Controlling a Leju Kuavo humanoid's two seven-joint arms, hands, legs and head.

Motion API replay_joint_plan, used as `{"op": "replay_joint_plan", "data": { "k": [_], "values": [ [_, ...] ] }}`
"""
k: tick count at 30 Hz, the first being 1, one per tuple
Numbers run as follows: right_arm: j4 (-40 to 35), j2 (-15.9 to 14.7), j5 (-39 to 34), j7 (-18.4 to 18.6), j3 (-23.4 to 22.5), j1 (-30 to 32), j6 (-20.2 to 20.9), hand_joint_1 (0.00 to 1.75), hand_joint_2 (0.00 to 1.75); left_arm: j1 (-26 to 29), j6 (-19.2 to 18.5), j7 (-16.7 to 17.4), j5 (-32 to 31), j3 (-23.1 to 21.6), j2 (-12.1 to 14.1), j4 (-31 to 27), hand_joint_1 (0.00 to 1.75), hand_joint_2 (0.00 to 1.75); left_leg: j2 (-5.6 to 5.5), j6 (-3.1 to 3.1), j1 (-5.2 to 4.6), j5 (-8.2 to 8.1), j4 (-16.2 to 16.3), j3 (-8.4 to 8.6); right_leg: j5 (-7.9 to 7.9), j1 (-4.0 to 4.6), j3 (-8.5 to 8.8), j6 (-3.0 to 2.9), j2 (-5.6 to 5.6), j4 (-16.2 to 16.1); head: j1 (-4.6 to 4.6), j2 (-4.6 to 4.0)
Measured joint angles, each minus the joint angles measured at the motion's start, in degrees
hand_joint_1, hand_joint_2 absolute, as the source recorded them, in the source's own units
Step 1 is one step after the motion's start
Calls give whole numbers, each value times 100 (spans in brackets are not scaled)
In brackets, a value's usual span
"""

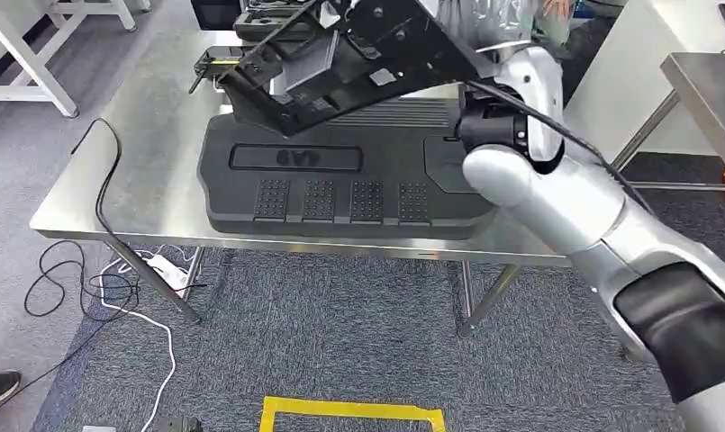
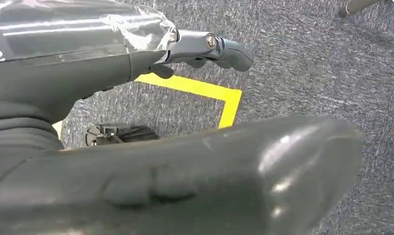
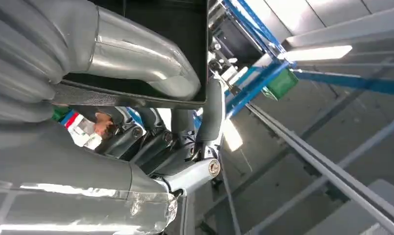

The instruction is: Take the parts from the cabinet and place them on the table.

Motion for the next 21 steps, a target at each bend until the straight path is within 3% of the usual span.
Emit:
{"op": "replay_joint_plan", "data": {
  "k": [5, 15, 21],
  "values": [
    [278, 136, 612, 46, 92, -145, -293, 175, 175, -25, -2, 46, -44, 0, -24, -7, 0, 0, 0, 0, 0, 0, 0, 0, 0, 0, 0, 0, 0, 0, 0, 0],
    [949, 448, 1373, -101, 151, -297, -313, 175, 175, -69, -24, 166, -55, -37, -76, -42, 0, 0, 0, 0, 1, 0, 0, -1, 0, 1, 0, 0, 0, 1, 2, 0],
    [1270, 663, 2508, -186, 87, -400, -319, 175, 175, -101, -64, 184, -131, -90, -107, -44, 0, 0, -2, -1, 2, 0, 0, -1, 0, 2, 0, 0, 0, 1, 2, 0]
  ]
}}
